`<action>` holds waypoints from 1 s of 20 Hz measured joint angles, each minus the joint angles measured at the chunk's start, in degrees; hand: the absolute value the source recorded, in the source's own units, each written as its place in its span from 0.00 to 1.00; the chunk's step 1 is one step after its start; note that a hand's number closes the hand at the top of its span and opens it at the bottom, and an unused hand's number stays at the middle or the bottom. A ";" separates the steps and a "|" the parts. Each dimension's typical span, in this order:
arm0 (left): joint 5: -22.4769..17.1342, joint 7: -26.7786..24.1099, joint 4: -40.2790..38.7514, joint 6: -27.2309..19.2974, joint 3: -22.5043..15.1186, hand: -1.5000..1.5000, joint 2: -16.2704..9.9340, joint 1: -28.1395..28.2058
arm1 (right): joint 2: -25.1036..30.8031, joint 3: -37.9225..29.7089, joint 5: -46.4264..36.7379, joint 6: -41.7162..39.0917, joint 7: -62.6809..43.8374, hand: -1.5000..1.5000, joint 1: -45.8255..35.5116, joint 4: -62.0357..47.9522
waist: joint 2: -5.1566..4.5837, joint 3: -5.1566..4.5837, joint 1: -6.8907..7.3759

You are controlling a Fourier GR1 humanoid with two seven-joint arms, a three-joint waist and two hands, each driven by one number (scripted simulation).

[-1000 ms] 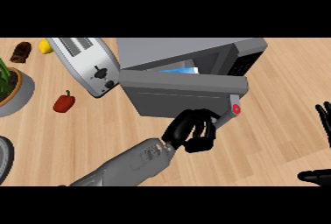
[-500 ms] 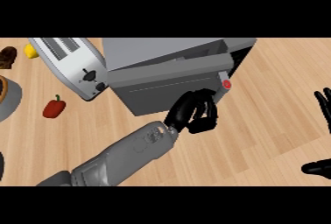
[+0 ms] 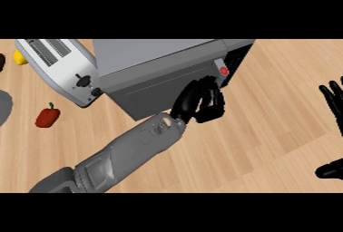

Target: Pick up the milk, place it into the microwave and close the microwave

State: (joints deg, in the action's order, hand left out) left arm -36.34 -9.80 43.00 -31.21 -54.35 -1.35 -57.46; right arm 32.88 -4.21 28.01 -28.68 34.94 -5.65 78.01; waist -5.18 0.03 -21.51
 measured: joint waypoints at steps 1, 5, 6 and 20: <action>-0.40 0.00 -0.42 -0.22 0.13 1.00 -0.05 -0.33 | 0.10 0.38 0.30 -0.43 -0.45 0.00 -0.31 0.31 | -0.08 0.00 -0.18; -1.77 -0.61 -0.41 -1.36 -0.02 1.00 -0.46 -0.27 | 0.99 1.85 0.94 -2.03 -2.29 0.00 -1.39 1.70 | -0.01 -0.01 -0.84; -2.00 -0.85 -0.32 -1.70 -0.11 1.00 -0.61 -0.16 | 1.37 2.17 0.84 -2.37 -2.62 1.00 -1.68 2.16 | 0.02 0.00 -1.05; -5.30 -2.87 -0.63 -4.29 -1.42 1.00 -1.40 0.18 | 5.25 9.92 0.16 -8.03 -7.55 1.00 -6.07 13.89 | 0.64 0.12 -2.48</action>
State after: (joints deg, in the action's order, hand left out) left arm -41.63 -12.67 42.37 -35.50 -55.77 -2.75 -57.28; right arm 38.13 5.71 28.17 -36.71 27.40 -11.72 91.90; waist -4.54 0.15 -23.99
